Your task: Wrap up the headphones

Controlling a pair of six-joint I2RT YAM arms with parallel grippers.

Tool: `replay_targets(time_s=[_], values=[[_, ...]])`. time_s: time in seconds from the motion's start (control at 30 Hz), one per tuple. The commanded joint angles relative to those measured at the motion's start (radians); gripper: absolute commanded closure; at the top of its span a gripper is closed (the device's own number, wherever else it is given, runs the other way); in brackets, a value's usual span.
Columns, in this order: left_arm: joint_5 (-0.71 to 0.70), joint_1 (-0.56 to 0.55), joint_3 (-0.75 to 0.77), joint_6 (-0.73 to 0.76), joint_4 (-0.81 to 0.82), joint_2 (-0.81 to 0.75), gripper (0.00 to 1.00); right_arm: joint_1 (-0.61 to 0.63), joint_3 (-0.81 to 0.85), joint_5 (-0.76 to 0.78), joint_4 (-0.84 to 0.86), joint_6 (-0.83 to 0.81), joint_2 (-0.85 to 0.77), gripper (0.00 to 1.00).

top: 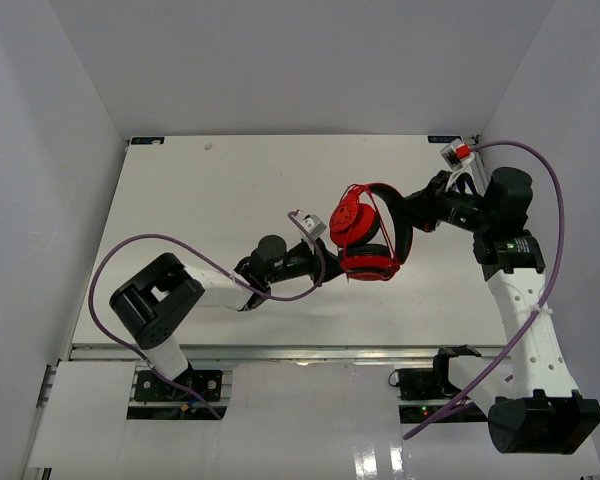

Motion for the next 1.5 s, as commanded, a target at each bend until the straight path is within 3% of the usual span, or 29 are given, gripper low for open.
replay_targets(time_s=[0.0,0.47,0.73,1.1,1.3,1.47], values=[[-0.043,-0.058,-0.059,-0.039,0.084,0.010,1.00,-0.005,0.015,0.098,0.084,0.072,0.015,0.92],[-0.173,-0.193,-0.163,-0.054,0.099,-0.068,1.00,-0.005,-0.096,0.540,0.152,0.134,0.029,0.92],[-0.195,-0.229,-0.132,-0.024,-0.050,-0.110,1.00,0.011,-0.181,0.733,0.234,0.123,0.039,0.92],[-0.202,-0.253,0.057,0.057,-0.386,-0.068,1.00,0.120,-0.335,1.035,0.454,-0.037,0.161,0.92],[-0.304,-0.243,0.271,0.249,-0.762,-0.038,1.00,0.165,-0.309,1.004,0.461,-0.109,0.311,0.92],[-0.310,-0.192,0.420,0.343,-0.891,0.008,1.00,0.179,-0.281,0.936,0.452,-0.120,0.396,0.92]])
